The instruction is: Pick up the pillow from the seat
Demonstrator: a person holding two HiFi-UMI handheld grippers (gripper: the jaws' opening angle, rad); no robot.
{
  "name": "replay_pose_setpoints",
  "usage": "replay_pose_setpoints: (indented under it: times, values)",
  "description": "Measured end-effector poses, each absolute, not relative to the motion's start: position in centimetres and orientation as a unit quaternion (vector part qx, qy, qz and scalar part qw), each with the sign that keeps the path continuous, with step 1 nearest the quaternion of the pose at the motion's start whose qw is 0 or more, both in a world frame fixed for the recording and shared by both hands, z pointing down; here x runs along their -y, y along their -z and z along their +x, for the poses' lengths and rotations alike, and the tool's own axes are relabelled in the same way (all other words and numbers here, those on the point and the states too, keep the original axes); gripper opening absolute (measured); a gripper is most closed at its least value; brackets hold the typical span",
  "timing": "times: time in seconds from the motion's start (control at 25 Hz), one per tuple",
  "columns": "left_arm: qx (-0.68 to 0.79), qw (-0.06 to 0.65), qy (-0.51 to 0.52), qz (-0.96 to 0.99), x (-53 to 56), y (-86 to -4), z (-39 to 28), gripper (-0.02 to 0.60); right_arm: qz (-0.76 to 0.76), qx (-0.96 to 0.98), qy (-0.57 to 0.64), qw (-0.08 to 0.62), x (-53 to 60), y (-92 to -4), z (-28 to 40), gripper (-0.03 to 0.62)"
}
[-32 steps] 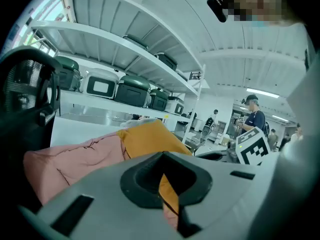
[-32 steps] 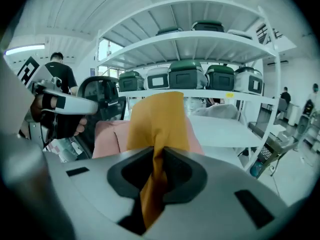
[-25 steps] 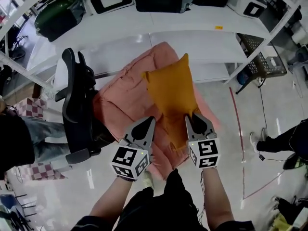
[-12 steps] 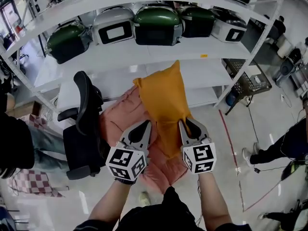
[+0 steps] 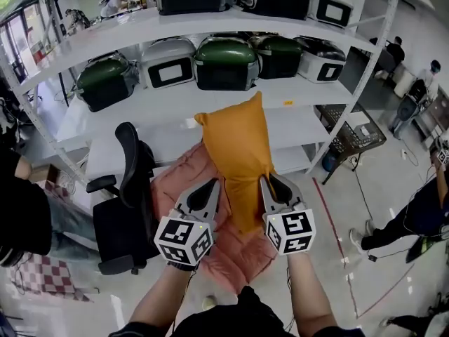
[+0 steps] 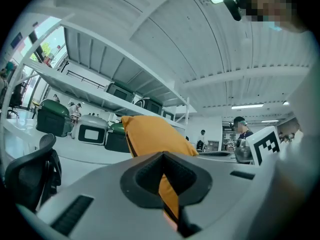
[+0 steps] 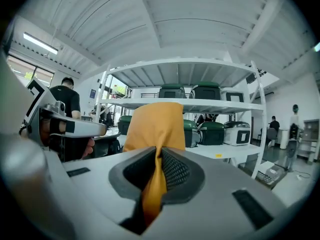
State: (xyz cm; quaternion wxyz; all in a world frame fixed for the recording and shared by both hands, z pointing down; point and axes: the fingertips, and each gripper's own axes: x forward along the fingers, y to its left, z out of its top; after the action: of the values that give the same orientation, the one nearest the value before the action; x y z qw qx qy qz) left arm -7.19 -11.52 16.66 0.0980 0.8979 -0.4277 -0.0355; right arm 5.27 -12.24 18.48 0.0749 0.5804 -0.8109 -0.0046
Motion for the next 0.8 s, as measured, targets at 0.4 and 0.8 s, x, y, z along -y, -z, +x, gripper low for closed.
replay_pose_setpoints:
  times: [0.4, 0.8]
  values:
    - [0.424, 0.077, 0.052, 0.901, 10.8, -13.3, -7.3, 0.006, 0.587, 0.807, 0.029, 0.060, 11.4, -15.1, 5.1, 0.021]
    - [0.421, 0.072, 0.056, 0.902, 10.3, -13.0, -7.9, 0.006, 0.591, 0.804, 0.029, 0.059, 11.0, -15.0, 4.8, 0.009]
